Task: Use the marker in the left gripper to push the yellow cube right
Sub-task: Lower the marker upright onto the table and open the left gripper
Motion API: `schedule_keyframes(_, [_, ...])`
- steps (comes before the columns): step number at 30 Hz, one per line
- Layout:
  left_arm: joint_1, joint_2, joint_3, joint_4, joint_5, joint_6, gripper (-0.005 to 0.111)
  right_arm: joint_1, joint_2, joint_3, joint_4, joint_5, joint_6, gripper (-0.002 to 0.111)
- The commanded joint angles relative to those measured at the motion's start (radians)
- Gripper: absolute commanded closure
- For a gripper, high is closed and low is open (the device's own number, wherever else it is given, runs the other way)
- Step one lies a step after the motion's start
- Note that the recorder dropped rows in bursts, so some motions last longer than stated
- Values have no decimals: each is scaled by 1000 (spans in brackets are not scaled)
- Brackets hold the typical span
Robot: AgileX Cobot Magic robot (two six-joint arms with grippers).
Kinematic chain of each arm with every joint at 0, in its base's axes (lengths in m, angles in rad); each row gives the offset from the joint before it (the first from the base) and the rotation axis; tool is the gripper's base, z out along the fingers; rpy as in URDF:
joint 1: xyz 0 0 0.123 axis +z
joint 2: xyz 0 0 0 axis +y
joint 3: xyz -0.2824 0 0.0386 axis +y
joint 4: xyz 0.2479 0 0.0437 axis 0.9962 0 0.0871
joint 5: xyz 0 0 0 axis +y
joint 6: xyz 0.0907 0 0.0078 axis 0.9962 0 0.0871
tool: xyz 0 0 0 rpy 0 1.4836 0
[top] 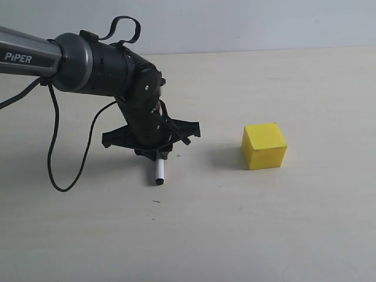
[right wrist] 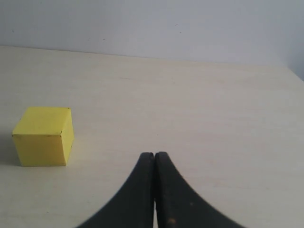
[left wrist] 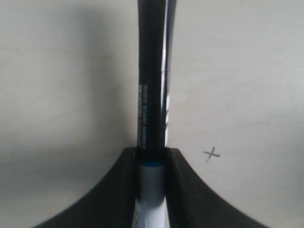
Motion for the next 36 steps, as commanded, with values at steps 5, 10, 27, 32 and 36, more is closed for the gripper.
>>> schedule_keyframes(5, [5, 6, -3, -7, 0, 2, 107, 0, -4, 4, -1, -12, -1, 108])
schedule_keyframes(10, [5, 6, -3, -7, 3, 2, 107, 0, -4, 4, -1, -12, -1, 108])
schedule_keyframes(27, [5, 6, -3, -7, 9, 4, 107, 0, -4, 4, -1, -12, -1, 108])
schedule_keyframes(32, [5, 6, -3, -12, 16, 4, 107, 0, -4, 4, -1, -12, -1, 108])
schedule_keyframes(36, [5, 6, -3, -19, 33, 6, 107, 0, -4, 4, -1, -12, -1, 108])
